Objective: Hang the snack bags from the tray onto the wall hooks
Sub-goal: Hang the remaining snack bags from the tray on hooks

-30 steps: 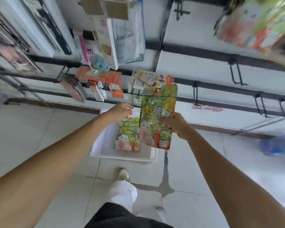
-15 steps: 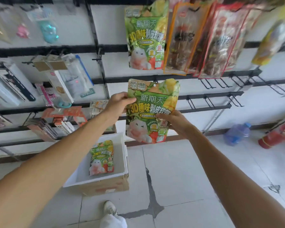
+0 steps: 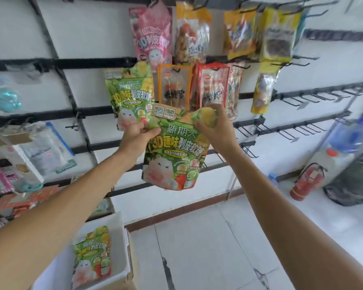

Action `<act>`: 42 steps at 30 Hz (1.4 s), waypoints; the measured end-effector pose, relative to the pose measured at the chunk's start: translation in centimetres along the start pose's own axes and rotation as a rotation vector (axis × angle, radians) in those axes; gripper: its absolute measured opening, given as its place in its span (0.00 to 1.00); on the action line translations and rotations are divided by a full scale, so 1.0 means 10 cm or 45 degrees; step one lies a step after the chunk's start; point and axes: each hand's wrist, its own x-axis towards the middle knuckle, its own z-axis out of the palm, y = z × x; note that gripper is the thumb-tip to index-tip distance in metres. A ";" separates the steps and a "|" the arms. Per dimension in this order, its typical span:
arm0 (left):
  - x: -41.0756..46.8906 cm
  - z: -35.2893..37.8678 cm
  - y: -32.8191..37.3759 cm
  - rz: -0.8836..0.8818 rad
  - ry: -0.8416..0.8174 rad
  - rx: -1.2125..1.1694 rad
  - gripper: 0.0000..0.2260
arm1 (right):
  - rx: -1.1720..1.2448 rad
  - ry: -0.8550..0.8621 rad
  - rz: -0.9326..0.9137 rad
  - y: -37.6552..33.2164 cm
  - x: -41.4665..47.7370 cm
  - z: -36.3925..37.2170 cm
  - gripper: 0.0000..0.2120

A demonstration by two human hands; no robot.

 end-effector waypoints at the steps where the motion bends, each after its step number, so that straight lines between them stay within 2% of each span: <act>1: 0.07 0.01 0.04 0.015 0.011 -0.009 0.03 | -0.324 0.015 -0.130 -0.02 0.10 -0.02 0.35; 2: 0.14 0.01 0.08 0.035 0.016 -0.013 0.04 | -0.603 0.013 -0.243 -0.04 0.20 -0.04 0.42; 3: 0.21 0.00 0.11 0.059 0.011 -0.019 0.04 | -0.796 0.000 -0.326 -0.08 0.28 -0.05 0.44; 4: 0.27 0.00 0.15 0.084 -0.002 -0.026 0.04 | -0.889 -0.030 -0.369 -0.11 0.38 -0.05 0.41; 7: 0.45 -0.01 0.24 0.140 -0.051 -0.033 0.05 | -0.851 -0.072 -0.424 -0.23 0.62 0.04 0.19; 11: 0.68 -0.21 0.33 0.192 -0.096 0.055 0.02 | -0.617 -0.176 -0.450 -0.43 0.85 0.22 0.08; 14: 0.84 -0.46 0.37 0.191 -0.147 0.051 0.01 | -0.589 -0.186 -0.458 -0.51 1.03 0.43 0.10; 17: 1.00 -0.73 0.40 0.360 -0.135 0.245 0.08 | -0.620 -0.198 -0.515 -0.57 1.22 0.72 0.14; 19: 1.11 -0.90 0.43 0.422 -0.131 0.268 0.13 | -0.641 -0.189 -0.568 -0.60 1.34 0.93 0.12; 24: 1.39 -1.14 0.51 0.516 -0.056 0.479 0.14 | -0.602 -0.141 -0.647 -0.68 1.59 1.33 0.09; 27: 1.51 -1.20 0.53 0.584 0.058 0.635 0.09 | -0.503 -0.079 -0.672 -0.73 1.71 1.44 0.10; 30: 1.59 -1.24 0.53 0.656 0.107 0.641 0.05 | -0.444 -0.017 -0.621 -0.72 1.84 1.52 0.12; 33: 1.66 -1.24 0.54 0.683 0.130 0.656 0.04 | -0.315 -0.063 -0.625 -0.69 1.94 1.57 0.11; 37: 1.78 -1.24 0.50 0.678 0.150 0.686 0.07 | -0.282 -0.094 -0.748 -0.64 2.05 1.58 0.10; 42: 1.89 -1.18 0.37 0.621 0.228 0.645 0.08 | -0.197 -0.236 -0.723 -0.58 2.21 1.60 0.09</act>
